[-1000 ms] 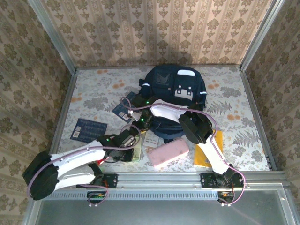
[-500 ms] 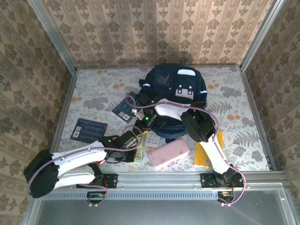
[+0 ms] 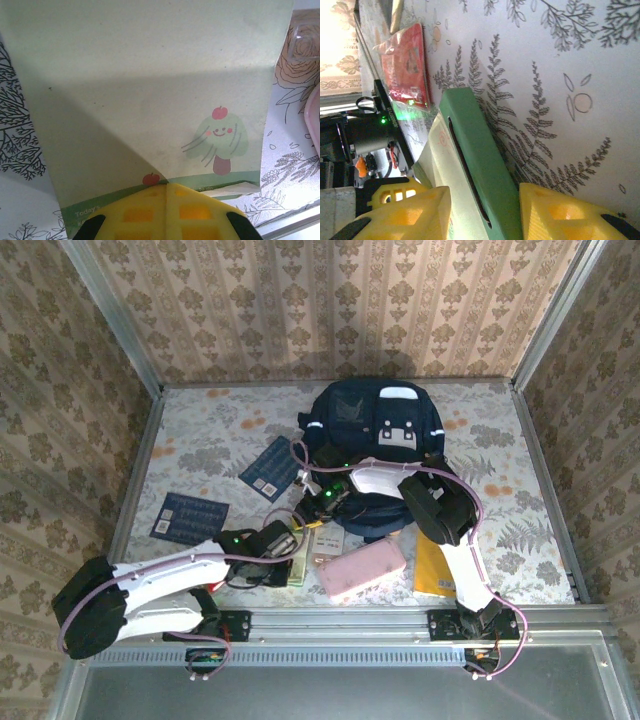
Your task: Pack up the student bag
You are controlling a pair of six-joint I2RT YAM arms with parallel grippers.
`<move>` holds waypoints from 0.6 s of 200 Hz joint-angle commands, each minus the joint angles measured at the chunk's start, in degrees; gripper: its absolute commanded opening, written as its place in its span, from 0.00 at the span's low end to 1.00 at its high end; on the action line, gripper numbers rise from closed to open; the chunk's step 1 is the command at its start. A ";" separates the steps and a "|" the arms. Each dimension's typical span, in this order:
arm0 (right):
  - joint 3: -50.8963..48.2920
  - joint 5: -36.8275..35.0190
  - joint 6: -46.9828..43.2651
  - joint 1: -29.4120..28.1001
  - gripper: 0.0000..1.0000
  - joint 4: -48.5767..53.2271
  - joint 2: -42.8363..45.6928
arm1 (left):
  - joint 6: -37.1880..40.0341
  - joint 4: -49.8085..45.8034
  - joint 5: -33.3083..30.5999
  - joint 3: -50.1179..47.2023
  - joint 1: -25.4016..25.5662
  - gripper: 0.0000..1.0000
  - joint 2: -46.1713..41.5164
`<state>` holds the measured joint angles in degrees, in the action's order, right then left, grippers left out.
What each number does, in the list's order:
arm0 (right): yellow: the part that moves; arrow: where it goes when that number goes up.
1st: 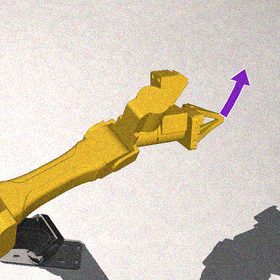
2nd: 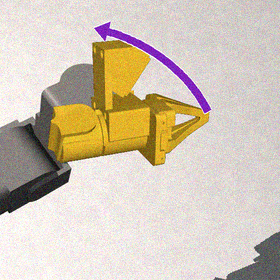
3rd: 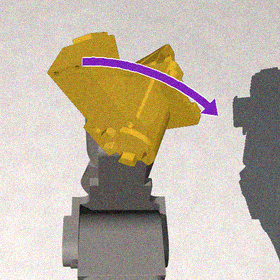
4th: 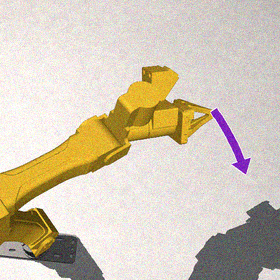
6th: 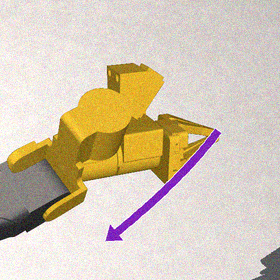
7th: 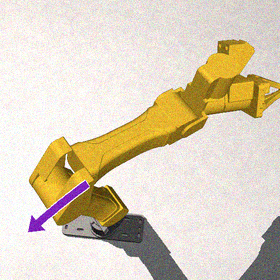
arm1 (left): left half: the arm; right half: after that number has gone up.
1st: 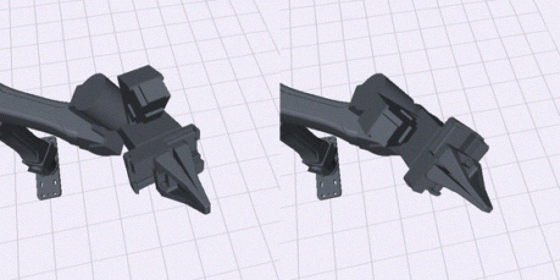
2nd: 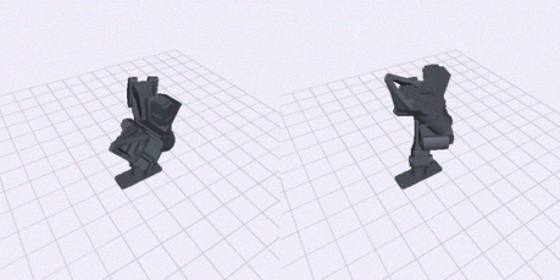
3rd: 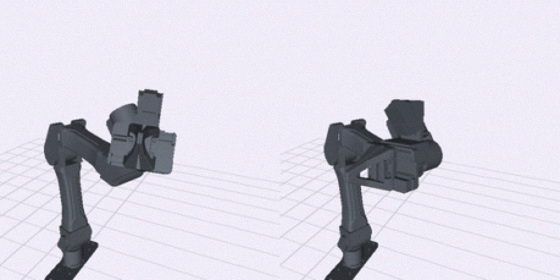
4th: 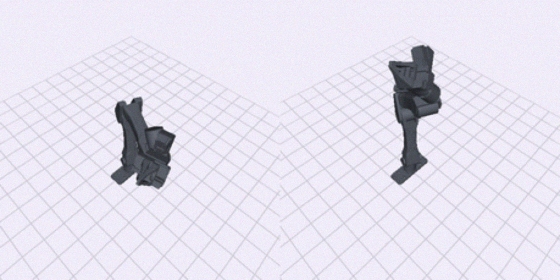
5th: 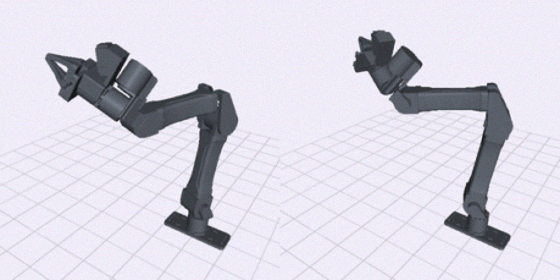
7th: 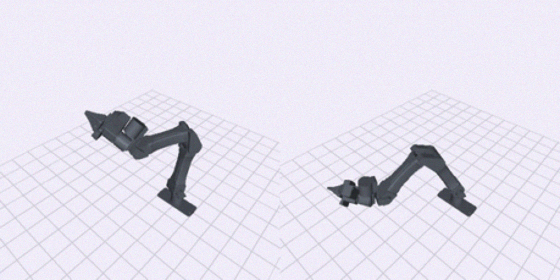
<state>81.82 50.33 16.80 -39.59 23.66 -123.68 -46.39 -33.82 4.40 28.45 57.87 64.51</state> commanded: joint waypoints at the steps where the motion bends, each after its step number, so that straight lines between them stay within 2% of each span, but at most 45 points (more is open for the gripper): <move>1: -2.30 14.13 1.22 -4.82 0.41 4.73 0.55 | -0.90 -0.88 -6.58 -4.65 0.28 0.00 5.09; 52: -4.51 18.02 4.80 -4.90 0.37 0.46 1.11 | -0.98 -1.13 -7.30 -3.94 1.19 0.00 6.41; 92: -9.72 20.86 14.33 -4.83 0.37 -12.40 3.77 | -1.42 -1.66 -8.26 -3.58 1.89 0.00 6.51; 120: -9.55 19.04 11.15 -4.94 0.37 -8.29 3.38 | -1.42 -1.84 -8.45 -3.53 1.91 0.00 6.59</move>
<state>74.43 58.06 26.76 -39.53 7.75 -120.86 -46.96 -35.33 4.45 29.78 59.99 66.32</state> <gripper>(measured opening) 0.365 0.063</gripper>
